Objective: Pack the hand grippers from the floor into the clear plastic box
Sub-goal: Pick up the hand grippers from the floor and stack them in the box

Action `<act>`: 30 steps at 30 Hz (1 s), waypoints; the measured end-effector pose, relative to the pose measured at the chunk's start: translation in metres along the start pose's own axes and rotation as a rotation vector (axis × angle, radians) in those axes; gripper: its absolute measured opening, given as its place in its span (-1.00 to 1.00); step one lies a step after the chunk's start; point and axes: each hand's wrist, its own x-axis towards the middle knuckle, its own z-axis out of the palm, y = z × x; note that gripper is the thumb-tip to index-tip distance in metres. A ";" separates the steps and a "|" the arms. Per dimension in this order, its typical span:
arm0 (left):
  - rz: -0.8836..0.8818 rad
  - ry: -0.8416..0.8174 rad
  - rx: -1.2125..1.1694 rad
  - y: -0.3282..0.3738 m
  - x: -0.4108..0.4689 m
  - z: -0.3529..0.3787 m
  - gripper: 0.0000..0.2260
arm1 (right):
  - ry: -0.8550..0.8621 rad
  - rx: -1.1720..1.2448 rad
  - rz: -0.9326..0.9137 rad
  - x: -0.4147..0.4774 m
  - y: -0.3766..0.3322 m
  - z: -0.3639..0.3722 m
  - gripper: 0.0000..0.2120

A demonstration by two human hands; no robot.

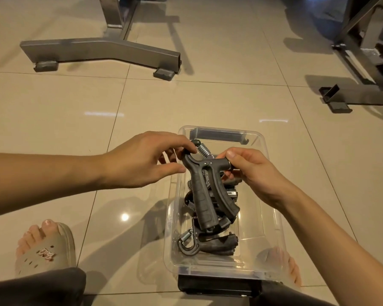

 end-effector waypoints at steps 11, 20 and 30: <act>0.205 -0.039 0.239 0.011 -0.001 -0.008 -0.81 | 0.066 -0.002 -0.101 -0.005 -0.019 0.008 -0.72; 0.063 0.223 0.187 0.017 -0.002 -0.006 -0.63 | 0.132 -0.946 -0.361 -0.024 -0.029 0.007 -0.30; -0.124 0.006 0.082 0.024 -0.027 0.024 -0.66 | -0.123 -0.764 -0.111 -0.035 -0.006 0.001 -0.45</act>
